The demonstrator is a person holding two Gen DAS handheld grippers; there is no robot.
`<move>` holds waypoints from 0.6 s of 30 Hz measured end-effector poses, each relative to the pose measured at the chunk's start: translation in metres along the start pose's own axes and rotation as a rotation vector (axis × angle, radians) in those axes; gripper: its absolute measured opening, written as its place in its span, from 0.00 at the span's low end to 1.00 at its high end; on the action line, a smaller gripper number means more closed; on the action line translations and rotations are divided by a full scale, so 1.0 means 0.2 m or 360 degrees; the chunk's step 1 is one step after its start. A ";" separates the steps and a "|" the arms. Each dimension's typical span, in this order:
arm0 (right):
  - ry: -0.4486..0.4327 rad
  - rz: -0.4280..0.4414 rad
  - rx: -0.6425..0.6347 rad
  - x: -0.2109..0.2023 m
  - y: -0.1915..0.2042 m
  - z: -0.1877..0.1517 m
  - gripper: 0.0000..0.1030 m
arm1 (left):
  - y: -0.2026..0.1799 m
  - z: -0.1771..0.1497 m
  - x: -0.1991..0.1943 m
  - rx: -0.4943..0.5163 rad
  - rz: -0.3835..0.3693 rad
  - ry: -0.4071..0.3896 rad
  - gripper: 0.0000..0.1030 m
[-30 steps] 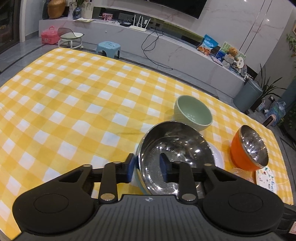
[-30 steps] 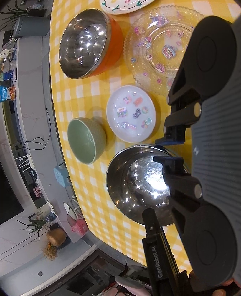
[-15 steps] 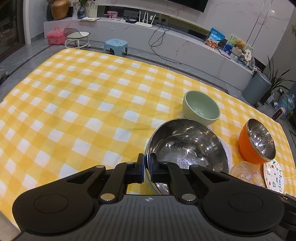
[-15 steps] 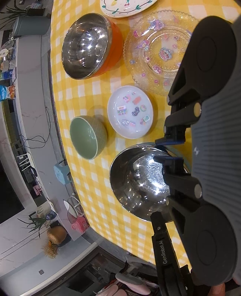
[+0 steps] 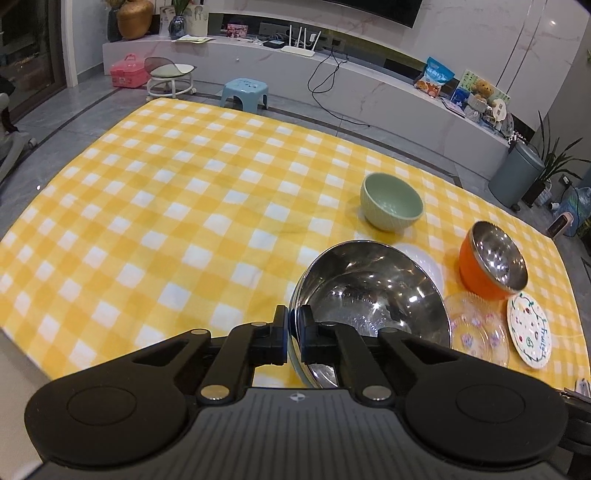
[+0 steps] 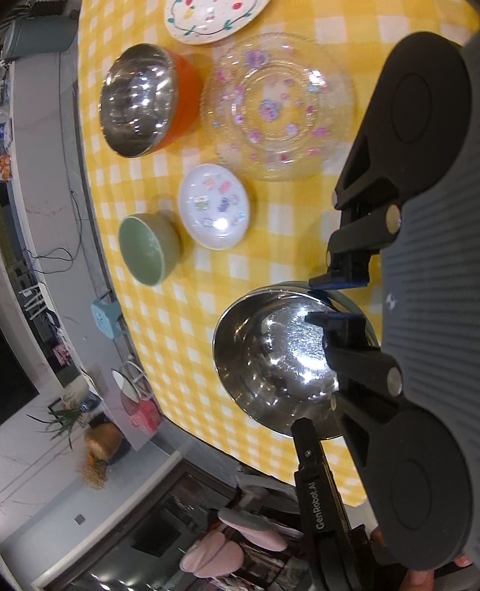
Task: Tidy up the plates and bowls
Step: 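Lift the blue bowl with both grippers, set it down, open both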
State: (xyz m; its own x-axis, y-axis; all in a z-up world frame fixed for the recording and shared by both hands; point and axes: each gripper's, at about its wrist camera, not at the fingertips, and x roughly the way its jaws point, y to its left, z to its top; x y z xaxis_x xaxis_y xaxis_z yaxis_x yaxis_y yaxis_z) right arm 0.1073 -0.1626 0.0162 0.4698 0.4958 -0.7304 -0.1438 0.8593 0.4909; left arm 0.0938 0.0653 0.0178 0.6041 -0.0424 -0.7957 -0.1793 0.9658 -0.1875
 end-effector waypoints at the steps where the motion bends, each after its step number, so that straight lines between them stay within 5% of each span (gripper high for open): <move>1: 0.0013 0.0008 -0.0001 -0.01 -0.01 -0.01 0.10 | 0.00 -0.02 -0.01 -0.0005 0.0002 0.0005 0.05; 18: 0.0201 0.0020 -0.0015 0.04 0.01 -0.10 0.10 | 0.16 -0.21 0.06 -0.0130 0.0015 0.0166 0.05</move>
State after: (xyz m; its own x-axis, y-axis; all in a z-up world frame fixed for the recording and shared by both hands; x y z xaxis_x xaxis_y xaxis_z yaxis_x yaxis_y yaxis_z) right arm 0.0940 -0.1545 0.0015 0.3544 0.5182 -0.7784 -0.1573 0.8536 0.4966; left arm 0.0637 0.0846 -0.0224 0.5187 -0.0638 -0.8526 -0.2500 0.9423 -0.2226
